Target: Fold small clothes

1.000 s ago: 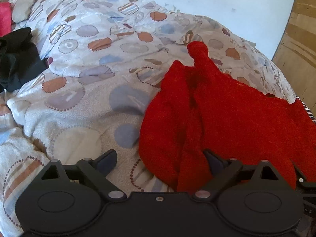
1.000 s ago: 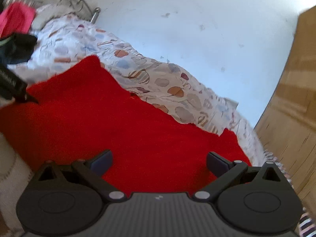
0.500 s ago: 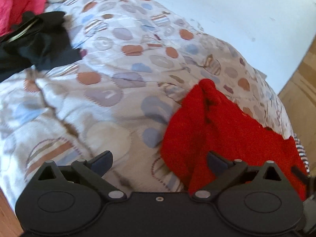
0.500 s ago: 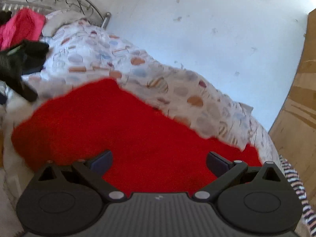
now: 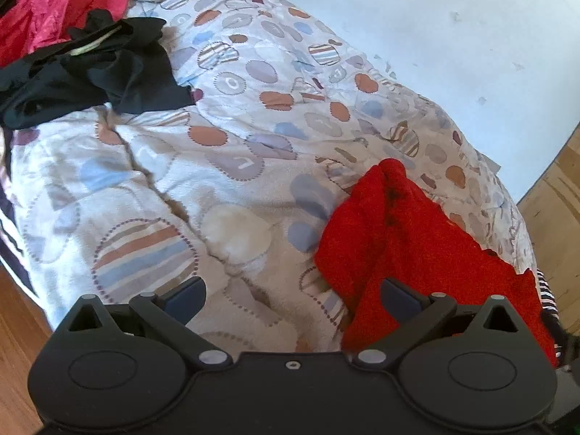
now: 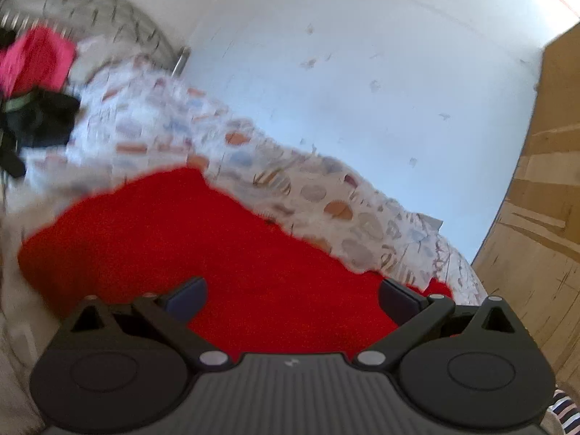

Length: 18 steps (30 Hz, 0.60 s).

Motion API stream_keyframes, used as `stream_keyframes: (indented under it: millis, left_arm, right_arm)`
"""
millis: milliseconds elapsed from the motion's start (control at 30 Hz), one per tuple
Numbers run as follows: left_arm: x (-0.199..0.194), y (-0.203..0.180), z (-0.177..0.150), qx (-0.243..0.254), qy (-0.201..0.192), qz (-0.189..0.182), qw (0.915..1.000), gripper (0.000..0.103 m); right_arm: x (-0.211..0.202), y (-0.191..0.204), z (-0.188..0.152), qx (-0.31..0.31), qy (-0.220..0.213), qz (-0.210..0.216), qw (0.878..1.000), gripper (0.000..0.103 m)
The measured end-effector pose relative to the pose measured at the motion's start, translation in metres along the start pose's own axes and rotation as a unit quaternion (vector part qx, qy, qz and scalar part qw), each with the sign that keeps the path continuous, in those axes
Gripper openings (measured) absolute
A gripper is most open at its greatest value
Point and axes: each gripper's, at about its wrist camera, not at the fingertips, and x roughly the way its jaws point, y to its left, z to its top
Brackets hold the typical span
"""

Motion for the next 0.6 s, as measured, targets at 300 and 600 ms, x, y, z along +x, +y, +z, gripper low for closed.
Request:
stream_keyframes:
  millis: [300, 600]
  left_arm:
    - [-0.004, -0.002, -0.009, -0.005, 0.011, 0.01, 0.9999, 0.102]
    - [0.002, -0.032, -0.035, 0.053, 0.033, -0.038, 0.9973, 0.102]
  right_arm:
    - [0.005, 0.012, 0.0, -0.027, 0.022, 0.021, 0.999, 0.103]
    - [-0.03, -0.056, -0.015, -0.049, 0.007, -0.039, 0.998, 0.103]
